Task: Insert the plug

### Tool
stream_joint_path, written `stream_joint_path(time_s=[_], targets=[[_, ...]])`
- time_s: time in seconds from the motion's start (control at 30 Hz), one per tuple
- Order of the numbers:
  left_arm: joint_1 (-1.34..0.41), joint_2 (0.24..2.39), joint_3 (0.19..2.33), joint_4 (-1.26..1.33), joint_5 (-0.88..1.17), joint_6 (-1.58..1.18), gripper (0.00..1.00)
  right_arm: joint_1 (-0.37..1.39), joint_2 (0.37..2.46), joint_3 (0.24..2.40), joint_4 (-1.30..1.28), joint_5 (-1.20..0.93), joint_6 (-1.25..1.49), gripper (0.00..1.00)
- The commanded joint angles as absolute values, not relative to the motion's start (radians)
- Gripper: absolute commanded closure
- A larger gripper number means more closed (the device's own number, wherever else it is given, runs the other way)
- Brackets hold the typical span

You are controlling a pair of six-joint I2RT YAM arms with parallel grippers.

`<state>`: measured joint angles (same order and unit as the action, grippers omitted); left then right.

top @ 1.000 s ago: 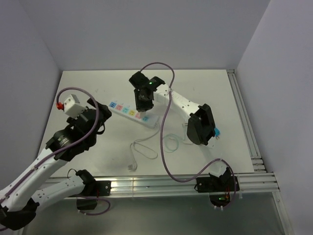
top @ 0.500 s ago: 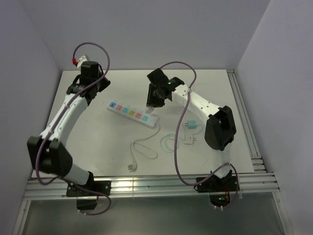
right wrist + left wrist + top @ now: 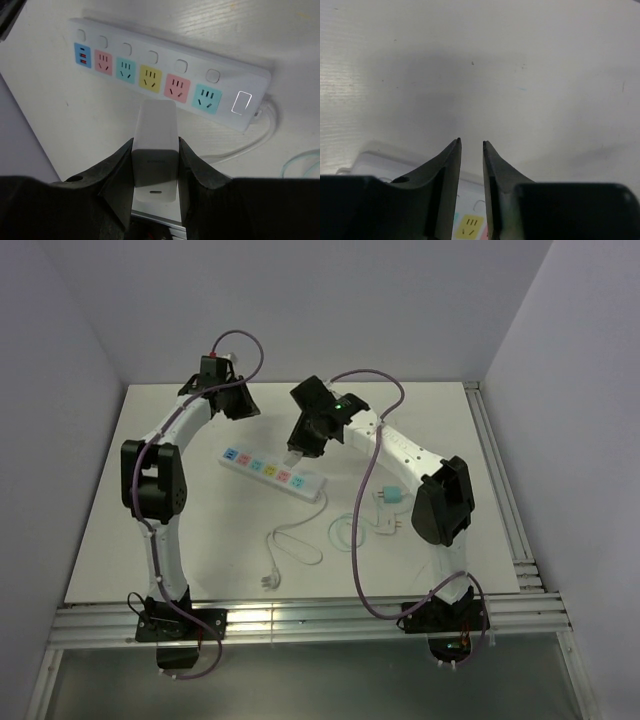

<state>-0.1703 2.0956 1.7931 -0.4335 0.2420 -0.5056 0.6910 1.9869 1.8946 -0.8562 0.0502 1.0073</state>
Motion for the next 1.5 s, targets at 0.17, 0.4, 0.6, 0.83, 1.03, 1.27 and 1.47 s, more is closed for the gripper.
stream_joint_path(time_s=[0.17, 0.4, 0.6, 0.83, 1.03, 1.27, 1.47], targets=[[-0.187, 2.192, 1.846, -0.494, 0.189, -0.457, 0.78, 0.713, 1.951, 1.835, -0.784, 0.083, 1.098, 1.0], [-0.23, 2.158, 1.703, -0.5, 0.031, -0.472, 0.81, 0.73, 1.967, 1.842, -0.807, 0.19, 1.055, 1.0], [-0.255, 2.169, 1.666, -0.495, 0.005, -0.483, 0.86, 0.732, 1.947, 1.799, -0.781, 0.187, 1.025, 1.0], [-0.265, 1.993, 1.409, -0.465, -0.04, -0.589, 0.93, 0.736, 1.974, 1.824, -0.831, 0.209, 0.989, 1.0], [-0.268, 1.775, 1.149, -0.313, 0.072, -0.683, 0.88, 0.738, 1.988, 1.836, -0.81, 0.175, 0.862, 1.0], [-0.316, 1.582, 1.056, -0.256, 0.005, -0.701, 0.69, 0.744, 1.988, 1.876, -0.887, 0.157, 0.704, 1.0], [-0.321, 1.393, 0.961, -0.244, -0.061, -0.755, 0.62, 0.781, 2.109, 2.029, -1.012, 0.167, 0.67, 1.0]])
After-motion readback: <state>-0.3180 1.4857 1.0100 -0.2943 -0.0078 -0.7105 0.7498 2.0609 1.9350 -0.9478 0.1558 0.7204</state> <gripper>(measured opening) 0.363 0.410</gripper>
